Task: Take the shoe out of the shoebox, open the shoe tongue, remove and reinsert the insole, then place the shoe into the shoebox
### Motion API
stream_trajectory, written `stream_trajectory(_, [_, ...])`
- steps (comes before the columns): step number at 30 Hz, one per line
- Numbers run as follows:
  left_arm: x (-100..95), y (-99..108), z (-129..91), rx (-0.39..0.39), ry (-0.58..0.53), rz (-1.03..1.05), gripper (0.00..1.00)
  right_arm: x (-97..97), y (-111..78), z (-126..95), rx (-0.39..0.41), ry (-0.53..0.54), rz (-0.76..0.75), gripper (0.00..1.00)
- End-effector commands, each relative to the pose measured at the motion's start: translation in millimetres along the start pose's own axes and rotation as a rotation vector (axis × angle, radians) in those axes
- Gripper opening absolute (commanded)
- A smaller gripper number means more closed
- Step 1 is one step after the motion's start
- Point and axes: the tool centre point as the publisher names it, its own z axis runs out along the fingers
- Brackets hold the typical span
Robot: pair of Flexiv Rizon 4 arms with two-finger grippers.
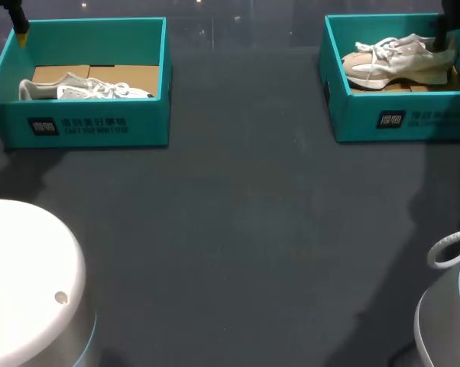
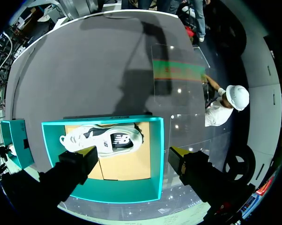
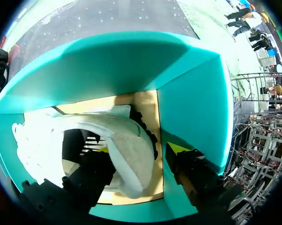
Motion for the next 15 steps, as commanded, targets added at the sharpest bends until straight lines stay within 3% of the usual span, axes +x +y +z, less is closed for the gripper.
stream_trajectory(1, [0.5, -1, 0, -0.001, 0.001, 0.001, 1.00, 1.6, 3.5, 5, 0.006, -0.002, -0.005, 0.61])
stream_trajectory(15, [0.5, -1, 0, -0.001, 0.001, 0.001, 1.00, 7.6, -0.6, 15, 0.016, -0.007, -0.033, 0.61])
